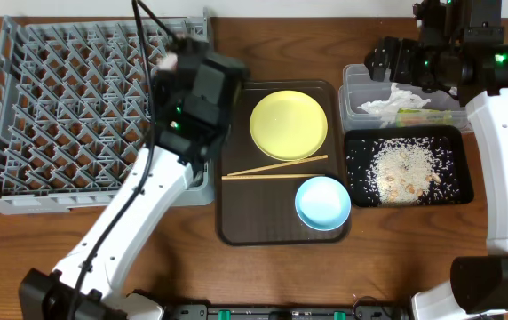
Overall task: Sort waste into correct bins and load items into the dishwasher
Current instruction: 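Lift the pink bowl and carry it left into the rack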
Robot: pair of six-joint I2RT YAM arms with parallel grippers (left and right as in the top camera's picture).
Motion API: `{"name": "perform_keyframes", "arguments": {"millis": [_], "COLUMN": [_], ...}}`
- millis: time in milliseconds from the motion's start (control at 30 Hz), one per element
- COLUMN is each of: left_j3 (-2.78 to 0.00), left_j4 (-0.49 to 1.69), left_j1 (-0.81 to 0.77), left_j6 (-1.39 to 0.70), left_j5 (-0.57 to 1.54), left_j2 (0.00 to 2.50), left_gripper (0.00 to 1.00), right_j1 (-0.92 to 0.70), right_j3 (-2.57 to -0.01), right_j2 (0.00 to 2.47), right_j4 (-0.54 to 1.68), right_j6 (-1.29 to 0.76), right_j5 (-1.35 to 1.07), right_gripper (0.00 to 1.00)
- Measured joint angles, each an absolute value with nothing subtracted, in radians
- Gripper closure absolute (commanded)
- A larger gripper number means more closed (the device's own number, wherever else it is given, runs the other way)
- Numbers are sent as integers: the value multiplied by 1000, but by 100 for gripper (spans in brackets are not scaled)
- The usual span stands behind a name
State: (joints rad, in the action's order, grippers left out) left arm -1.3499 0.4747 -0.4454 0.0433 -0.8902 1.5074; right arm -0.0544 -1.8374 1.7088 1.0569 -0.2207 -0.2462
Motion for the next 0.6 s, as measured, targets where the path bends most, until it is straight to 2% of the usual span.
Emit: {"name": "perform_keyframes", "arguments": {"millis": [300,433,600], "left_j3": [-1353,-1356,-1356], "left_j4": [80,-159,-357], "left_j1": [-279,-247,-221], "left_j6": [282,458,626], "left_j5": [-933,-940,-942], "left_j2": [1628,1744,1889], "left_gripper": [92,92,92], "right_j1": [-55,-55,-55], "right_j3": [-1837,-1837,-1837], "right_j2": [1709,1709,1709], "right_j4": [1056,1056,1056], "right_j6": [-221,-221,-221], "right_j5": [-246,-246,-246], "right_gripper": [1,1,1]}}
